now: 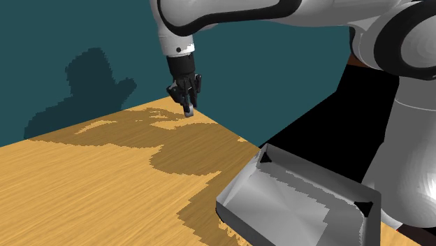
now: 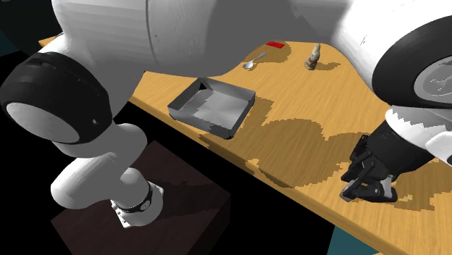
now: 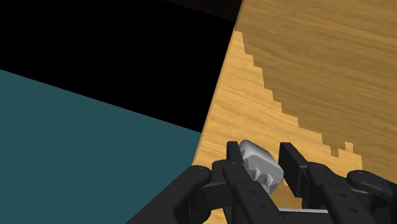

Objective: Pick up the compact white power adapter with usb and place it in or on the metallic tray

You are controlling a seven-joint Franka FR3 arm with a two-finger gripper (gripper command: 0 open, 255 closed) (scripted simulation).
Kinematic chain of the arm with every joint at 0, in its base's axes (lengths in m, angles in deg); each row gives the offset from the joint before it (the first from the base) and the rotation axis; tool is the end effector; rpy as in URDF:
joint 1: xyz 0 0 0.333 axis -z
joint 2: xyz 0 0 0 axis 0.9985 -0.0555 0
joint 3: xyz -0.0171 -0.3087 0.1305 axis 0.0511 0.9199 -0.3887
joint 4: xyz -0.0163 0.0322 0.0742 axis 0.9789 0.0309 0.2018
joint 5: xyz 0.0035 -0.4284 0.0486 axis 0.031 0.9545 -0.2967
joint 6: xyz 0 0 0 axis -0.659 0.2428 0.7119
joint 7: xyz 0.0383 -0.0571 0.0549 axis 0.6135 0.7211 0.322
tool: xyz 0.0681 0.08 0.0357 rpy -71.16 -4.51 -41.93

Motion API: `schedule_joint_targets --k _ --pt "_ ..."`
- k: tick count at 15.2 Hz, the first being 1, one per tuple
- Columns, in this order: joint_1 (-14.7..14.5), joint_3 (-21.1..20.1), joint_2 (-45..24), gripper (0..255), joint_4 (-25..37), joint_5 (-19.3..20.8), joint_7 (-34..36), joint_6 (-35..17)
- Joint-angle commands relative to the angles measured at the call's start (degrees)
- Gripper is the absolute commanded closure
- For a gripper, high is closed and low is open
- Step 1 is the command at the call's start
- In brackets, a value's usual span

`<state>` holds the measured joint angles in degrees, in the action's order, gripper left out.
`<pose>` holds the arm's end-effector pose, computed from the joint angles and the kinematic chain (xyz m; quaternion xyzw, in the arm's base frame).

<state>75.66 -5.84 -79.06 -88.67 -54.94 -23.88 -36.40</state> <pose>0.5818 0.2953 0.5770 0.9877 0.1477 -0.0399 0.0312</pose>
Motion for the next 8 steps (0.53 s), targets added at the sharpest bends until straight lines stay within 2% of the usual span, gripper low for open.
schedule_joint_targets --k 1,8 --pt "-0.16 -0.05 -0.41 255 1.98 0.12 0.04 1.61" --pt "-0.85 -0.20 -2.29 255 10.05 0.74 0.11 7.88"
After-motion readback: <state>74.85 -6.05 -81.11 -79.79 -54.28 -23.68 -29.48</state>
